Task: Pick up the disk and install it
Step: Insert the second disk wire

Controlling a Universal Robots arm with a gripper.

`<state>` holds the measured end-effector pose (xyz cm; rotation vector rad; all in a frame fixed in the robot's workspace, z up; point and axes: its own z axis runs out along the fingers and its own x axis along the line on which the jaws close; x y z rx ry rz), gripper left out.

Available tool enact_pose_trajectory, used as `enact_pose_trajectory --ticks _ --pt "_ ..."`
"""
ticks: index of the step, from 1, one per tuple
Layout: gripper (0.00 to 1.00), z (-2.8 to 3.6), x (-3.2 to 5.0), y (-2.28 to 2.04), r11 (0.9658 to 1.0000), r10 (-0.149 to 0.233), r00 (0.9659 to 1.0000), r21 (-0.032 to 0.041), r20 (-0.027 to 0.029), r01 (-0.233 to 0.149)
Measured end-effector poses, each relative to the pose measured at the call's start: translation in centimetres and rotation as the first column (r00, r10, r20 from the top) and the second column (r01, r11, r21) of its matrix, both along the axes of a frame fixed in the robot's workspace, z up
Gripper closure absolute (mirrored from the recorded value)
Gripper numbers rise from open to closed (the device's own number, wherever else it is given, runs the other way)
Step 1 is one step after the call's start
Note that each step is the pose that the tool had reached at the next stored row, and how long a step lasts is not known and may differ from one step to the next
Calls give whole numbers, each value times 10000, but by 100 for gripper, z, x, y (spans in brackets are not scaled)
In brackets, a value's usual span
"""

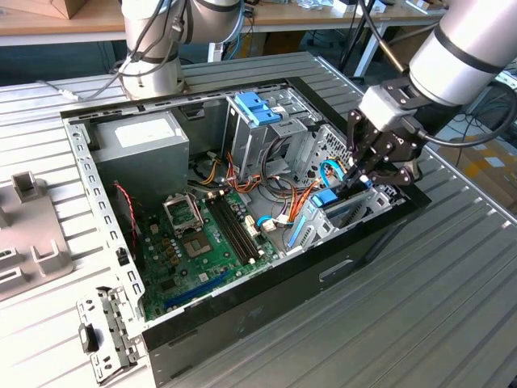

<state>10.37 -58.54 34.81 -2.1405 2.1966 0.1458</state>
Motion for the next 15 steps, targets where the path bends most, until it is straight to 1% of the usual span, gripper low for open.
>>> enact_pose_trajectory --ticks 10,13,15 --pt "84 4 15 1 10000 0 10000 10 -1 0" --pt "84 2 16 18 10000 1 10000 10 -1 -1" --pt "84 -2 16 18 10000 1 10000 10 -1 -1"
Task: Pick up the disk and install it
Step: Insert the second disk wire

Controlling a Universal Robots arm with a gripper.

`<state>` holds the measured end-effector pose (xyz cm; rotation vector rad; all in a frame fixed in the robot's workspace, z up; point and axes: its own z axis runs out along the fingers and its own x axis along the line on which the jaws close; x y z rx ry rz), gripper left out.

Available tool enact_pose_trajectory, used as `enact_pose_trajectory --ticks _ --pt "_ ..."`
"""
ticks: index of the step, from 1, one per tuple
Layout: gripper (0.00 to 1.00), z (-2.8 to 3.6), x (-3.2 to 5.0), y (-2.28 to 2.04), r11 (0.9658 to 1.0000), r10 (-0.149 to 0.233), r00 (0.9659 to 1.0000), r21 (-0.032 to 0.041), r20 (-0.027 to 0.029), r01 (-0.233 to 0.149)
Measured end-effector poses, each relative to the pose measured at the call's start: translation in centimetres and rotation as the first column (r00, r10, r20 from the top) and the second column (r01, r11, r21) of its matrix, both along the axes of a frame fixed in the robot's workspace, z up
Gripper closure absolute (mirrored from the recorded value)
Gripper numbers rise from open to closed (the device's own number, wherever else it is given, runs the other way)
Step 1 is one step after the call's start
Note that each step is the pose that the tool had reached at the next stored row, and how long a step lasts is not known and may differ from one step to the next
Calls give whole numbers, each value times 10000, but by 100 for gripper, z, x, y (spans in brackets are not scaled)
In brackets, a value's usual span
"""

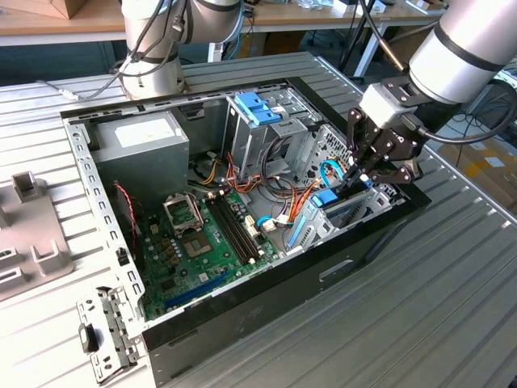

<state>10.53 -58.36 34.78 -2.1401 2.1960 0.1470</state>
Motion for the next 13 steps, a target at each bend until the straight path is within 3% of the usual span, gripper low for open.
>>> enact_pose_trajectory --ticks 5,13 --pt "84 -48 0 -1 10000 0 10000 22 0 0" --pt "84 -54 0 -5 10000 0 10000 11 0 0"
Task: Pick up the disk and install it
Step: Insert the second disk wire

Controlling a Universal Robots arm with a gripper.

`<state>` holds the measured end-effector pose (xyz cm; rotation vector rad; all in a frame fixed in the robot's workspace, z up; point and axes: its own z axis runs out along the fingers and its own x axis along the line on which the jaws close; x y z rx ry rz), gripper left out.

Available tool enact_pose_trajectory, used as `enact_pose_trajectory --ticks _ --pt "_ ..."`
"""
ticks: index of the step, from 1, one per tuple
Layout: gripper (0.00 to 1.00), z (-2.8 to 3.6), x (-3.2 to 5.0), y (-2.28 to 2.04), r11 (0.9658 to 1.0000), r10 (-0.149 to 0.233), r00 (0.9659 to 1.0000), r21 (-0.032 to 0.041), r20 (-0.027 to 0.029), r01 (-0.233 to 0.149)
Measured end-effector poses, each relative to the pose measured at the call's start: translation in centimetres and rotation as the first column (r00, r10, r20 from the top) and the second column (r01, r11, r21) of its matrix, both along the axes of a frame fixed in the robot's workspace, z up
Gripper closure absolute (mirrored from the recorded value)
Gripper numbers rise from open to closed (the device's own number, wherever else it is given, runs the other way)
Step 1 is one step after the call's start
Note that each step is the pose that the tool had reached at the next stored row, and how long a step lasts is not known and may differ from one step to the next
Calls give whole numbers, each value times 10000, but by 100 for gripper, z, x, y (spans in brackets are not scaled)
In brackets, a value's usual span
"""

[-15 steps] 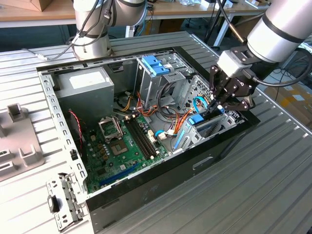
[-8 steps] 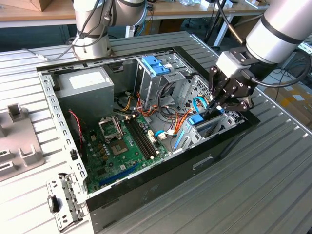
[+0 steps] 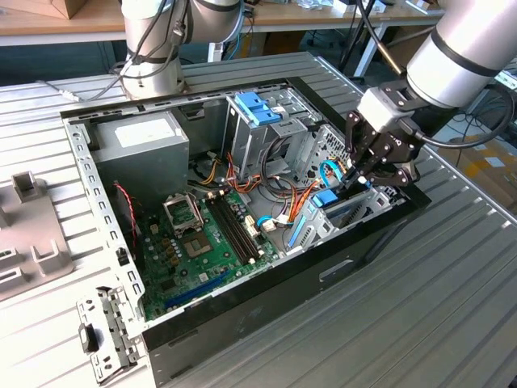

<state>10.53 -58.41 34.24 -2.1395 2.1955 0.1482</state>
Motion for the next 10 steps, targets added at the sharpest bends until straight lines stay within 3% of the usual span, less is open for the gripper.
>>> enact_pose_trajectory --ticks 9,10 --pt "83 -28 1 0 10000 1 10000 17 2 -1" --pt "64 -22 0 0 10000 0 10000 2 0 0"
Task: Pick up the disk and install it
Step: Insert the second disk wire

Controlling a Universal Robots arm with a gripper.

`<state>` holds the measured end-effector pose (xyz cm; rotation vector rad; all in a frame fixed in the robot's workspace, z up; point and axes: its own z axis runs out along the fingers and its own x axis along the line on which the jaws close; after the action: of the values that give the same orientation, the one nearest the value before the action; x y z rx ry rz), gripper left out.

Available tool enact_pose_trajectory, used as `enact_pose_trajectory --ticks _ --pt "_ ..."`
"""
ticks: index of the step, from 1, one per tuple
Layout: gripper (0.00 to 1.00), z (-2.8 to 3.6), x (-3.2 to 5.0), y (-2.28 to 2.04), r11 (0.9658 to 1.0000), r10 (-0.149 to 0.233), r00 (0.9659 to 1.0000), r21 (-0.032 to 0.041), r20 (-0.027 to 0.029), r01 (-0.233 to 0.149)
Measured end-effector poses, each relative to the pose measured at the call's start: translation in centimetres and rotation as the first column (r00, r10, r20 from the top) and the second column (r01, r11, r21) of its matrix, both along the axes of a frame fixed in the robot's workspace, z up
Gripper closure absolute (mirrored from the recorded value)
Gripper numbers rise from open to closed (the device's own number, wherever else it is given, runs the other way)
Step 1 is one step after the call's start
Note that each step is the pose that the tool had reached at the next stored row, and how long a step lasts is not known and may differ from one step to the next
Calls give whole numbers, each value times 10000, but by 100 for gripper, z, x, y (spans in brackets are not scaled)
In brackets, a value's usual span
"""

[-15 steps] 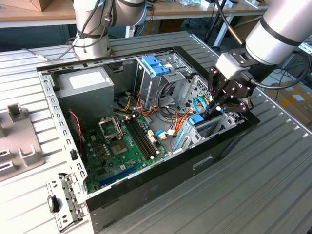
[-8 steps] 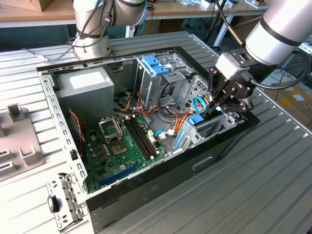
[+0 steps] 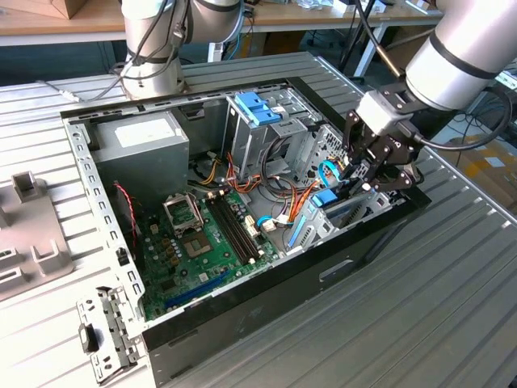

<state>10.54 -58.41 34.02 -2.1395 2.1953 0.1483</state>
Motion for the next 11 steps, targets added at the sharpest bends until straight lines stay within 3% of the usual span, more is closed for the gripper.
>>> enact_pose_trajectory --ticks 2,7,10,11 --pt "64 10 0 0 10000 0 10000 -1 0 0" --pt "64 168 0 11 10000 0 10000 2 0 0" --pt "66 178 0 59 10000 0 10000 1 0 0" --pt "72 178 0 67 10000 0 10000 3 0 0"
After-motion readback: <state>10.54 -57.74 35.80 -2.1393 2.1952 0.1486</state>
